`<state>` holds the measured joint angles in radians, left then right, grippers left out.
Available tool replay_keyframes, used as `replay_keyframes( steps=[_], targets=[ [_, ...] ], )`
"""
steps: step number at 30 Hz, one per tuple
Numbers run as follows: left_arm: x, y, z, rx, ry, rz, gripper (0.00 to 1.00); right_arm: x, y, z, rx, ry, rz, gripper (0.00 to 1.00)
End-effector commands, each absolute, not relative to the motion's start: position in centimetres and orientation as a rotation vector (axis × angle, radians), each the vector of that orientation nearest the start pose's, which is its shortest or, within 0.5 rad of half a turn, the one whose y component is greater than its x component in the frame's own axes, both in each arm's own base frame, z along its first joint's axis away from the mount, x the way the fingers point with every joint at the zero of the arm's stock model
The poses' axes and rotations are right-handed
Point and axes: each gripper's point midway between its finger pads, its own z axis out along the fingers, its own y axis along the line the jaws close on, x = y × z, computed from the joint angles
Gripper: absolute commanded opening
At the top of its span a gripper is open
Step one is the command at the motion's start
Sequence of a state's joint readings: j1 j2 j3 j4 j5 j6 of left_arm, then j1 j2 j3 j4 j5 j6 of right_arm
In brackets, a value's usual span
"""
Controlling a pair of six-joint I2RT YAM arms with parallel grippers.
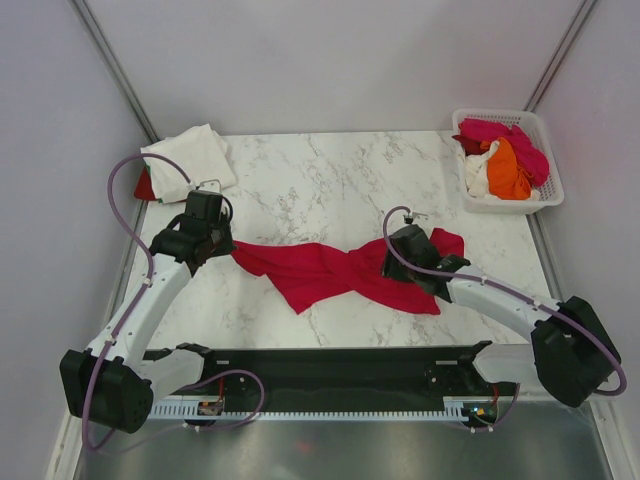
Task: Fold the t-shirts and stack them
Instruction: Flatten the tshirt out
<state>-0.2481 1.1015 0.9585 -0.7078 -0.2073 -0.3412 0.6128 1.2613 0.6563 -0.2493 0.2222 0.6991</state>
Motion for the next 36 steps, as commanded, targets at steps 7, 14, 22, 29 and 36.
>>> replay_keyframes(
  steps=[7, 14, 22, 29, 36],
  targets=[
    [28.9, -4.7, 16.5, -0.17, 2.365, -0.018, 0.02, 27.0, 16.1, 7.9, 0.161, 2.362, 0.264, 0.52],
    [28.9, -4.7, 16.5, -0.17, 2.365, -0.016, 0.02, 24.6, 17.9, 7.4, 0.115, 2.371, 0.331, 0.53],
    [28.8, -4.8, 16.5, -0.169, 2.365, -0.02, 0.02, 23.4, 18.4, 6.3, 0.083, 2.398, 0.32, 0.54],
    [28.9, -4.8, 16.4, -0.168, 2.366, -0.023, 0.02, 23.0, 19.7, 6.3, -0.007, 2.401, 0.305, 0.64],
    [28.8, -4.7, 16.5, -0.167, 2.365, -0.019, 0.02, 22.8, 19.7, 4.5, -0.045, 2.429, 0.175, 0.56]
  ],
)
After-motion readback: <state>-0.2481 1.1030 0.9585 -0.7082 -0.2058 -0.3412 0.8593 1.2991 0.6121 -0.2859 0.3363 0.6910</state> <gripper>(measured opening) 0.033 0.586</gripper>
